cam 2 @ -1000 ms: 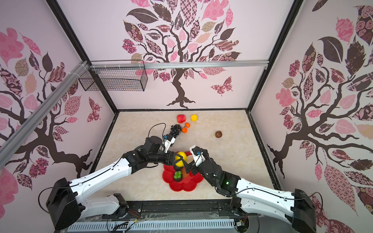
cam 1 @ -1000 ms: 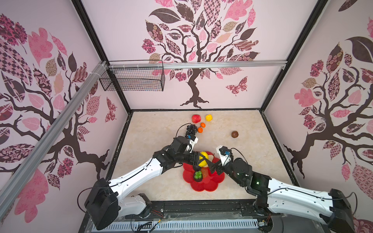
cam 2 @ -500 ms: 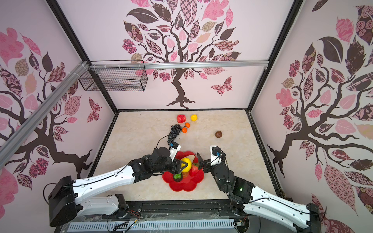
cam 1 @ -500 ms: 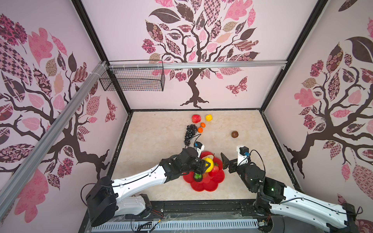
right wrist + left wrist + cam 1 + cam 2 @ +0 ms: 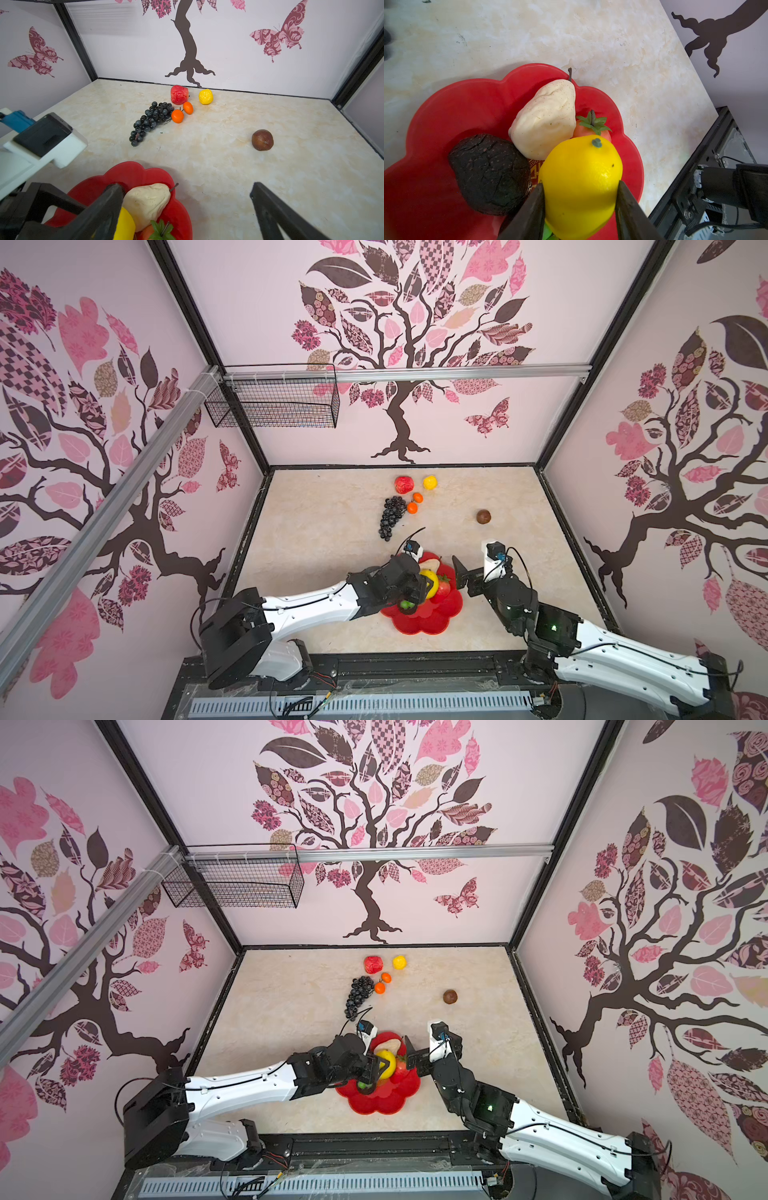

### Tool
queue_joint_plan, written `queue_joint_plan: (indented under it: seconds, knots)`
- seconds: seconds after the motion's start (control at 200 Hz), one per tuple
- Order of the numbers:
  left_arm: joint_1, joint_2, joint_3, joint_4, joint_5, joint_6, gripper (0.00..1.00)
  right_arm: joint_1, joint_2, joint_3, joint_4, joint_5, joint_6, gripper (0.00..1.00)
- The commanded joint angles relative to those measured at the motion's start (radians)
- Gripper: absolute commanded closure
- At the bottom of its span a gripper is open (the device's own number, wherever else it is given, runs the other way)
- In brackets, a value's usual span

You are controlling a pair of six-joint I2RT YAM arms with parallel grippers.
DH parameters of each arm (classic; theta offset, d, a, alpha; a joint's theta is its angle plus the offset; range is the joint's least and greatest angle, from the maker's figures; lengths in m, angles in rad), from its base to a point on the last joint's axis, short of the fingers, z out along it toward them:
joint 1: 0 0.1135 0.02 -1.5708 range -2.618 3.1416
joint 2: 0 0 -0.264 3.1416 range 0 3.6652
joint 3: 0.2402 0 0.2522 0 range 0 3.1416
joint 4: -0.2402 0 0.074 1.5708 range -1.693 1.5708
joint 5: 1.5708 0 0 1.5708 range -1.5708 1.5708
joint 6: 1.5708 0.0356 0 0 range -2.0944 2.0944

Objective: Arrange fruit in a fruit bowl
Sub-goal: Place the fruit in the fruit bowl.

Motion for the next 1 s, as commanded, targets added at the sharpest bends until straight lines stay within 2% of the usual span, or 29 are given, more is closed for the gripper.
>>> queue_joint_plan:
  seconds: [0.0, 0.525, 0.995]
  knots:
    - [-0.004, 0.021, -0.026, 0.042, -0.021, -0.004, 0.51, 0.002, 0.001, -0.006, 0.018, 0.011, -0.001, 0.0]
    - [-0.004, 0.028, -0.059, 0.05, -0.033, -0.02, 0.48, 0.003, 0.021, -0.01, 0.038, 0.002, -0.009, 0.0]
    - [-0.005, 0.007, -0.066, 0.046, -0.04, -0.015, 0.34, 0.002, 0.038, -0.008, 0.047, -0.002, -0.011, 0.0]
